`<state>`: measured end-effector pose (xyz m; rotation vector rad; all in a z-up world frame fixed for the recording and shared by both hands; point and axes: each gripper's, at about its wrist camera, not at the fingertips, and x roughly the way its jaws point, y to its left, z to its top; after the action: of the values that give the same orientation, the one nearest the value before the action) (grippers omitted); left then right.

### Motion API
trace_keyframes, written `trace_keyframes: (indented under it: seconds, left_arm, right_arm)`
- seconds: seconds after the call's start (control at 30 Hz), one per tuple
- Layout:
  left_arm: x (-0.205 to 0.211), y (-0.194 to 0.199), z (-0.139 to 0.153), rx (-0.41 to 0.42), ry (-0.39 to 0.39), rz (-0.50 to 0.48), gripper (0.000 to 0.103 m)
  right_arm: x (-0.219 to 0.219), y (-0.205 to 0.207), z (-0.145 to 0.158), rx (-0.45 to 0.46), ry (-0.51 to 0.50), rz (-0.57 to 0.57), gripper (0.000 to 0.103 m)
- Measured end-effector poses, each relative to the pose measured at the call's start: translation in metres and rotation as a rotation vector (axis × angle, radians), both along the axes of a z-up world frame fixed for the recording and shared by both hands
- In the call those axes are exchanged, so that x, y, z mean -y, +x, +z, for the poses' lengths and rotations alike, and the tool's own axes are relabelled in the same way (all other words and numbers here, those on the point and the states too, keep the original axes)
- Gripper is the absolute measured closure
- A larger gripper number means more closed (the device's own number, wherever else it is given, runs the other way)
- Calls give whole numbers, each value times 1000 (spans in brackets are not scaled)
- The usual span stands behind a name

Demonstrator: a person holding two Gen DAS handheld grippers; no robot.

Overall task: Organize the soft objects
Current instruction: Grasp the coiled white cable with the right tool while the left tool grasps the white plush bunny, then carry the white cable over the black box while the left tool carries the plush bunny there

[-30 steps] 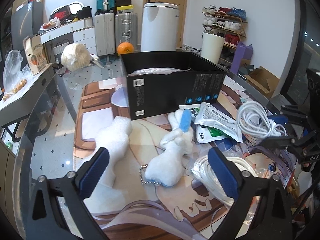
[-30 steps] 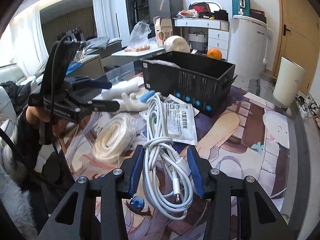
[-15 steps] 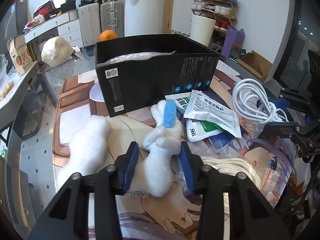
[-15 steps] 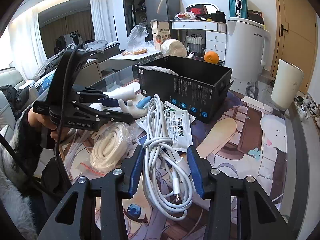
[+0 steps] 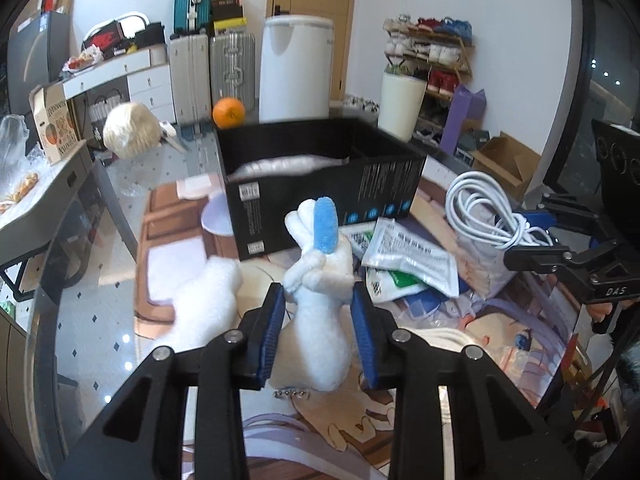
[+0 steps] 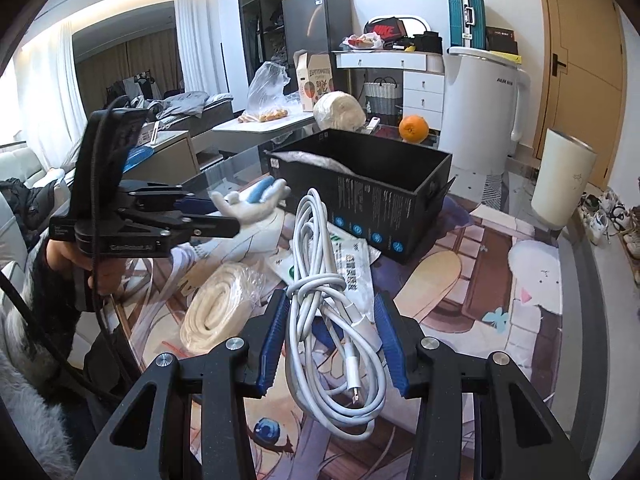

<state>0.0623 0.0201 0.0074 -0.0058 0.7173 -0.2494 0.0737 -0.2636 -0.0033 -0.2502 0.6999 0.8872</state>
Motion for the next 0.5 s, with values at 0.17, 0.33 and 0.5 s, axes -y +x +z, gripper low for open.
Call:
trace_keyframes:
  seconds: [0.17,0.33,0.5]
  left_arm:
    - [-2,-4,12,51,-4,7,71]
    - [-3,-4,22,80,-2,20,71]
    - [-9,-1,34,118,-10,36,71]
  right_arm:
    - [0,1,9,21,10,-19,59]
    - [-2,5,19,36,15,-37,59]
    - [-6,12,32,56,28,-54,59]
